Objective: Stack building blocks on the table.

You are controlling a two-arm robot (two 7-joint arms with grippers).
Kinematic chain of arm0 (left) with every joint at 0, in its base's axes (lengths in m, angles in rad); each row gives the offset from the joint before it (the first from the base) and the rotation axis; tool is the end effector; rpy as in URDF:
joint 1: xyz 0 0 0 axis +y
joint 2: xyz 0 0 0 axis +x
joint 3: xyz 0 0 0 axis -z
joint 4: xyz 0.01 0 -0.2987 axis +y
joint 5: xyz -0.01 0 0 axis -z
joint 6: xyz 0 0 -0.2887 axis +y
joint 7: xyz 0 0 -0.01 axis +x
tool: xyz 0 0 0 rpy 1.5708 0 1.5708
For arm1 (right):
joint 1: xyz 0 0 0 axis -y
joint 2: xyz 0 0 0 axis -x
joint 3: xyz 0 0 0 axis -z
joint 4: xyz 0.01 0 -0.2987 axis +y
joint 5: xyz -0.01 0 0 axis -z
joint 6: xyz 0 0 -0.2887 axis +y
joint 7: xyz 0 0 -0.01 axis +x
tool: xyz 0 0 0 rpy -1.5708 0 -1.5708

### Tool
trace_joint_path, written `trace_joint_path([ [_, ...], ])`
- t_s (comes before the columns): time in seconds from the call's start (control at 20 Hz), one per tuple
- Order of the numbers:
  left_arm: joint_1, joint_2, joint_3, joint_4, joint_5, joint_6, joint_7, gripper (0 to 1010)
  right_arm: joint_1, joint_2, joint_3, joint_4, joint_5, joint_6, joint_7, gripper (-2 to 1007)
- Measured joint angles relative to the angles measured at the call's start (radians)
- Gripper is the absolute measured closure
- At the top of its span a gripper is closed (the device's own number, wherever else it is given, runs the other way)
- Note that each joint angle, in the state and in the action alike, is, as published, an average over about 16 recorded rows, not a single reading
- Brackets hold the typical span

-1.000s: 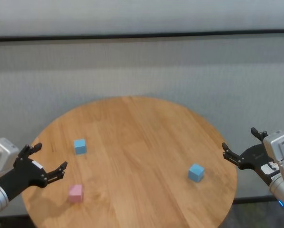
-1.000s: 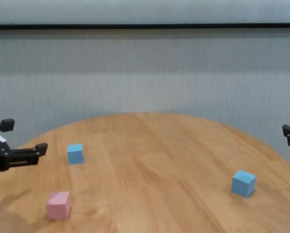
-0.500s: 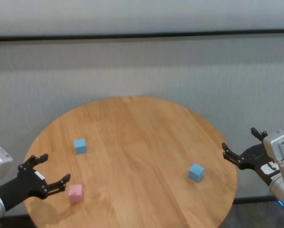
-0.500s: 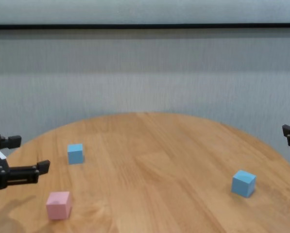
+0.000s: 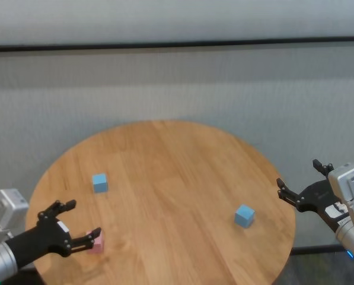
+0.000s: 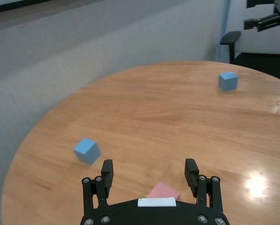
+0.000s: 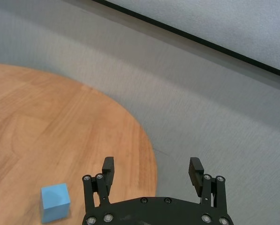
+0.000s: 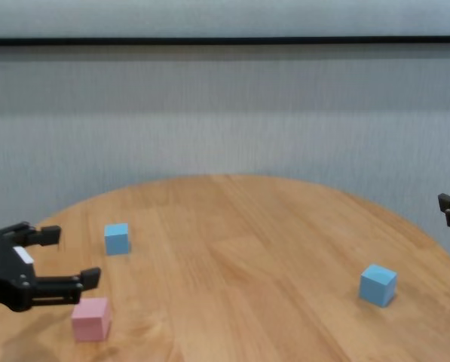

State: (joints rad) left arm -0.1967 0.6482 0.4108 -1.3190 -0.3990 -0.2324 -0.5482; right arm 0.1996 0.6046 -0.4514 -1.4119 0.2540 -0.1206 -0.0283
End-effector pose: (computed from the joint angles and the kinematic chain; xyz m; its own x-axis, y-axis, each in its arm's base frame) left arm 0.3407 0.1359 -0.3141 0.7018 0.6755 0.2262 -0.7114 0.6810 0.1736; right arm 0.3405 -0.0929 -0.3054 0.2922 -0.8804 0.3736 0.9553 0.2873 -0.0702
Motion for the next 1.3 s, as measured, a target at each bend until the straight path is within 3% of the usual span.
trace_joint_path([
  [0.5,-0.028,-0.035,0.015,0.052,0.019,-0.01,-0.061,9,0.0,0.0,0.0,0.0,0.0,0.0,0.0,4],
  [1.3,-0.032,-0.056,-0.001,0.105,0.034,-0.032,-0.126,9,0.0,0.0,0.0,0.0,0.0,0.0,0.0,4],
])
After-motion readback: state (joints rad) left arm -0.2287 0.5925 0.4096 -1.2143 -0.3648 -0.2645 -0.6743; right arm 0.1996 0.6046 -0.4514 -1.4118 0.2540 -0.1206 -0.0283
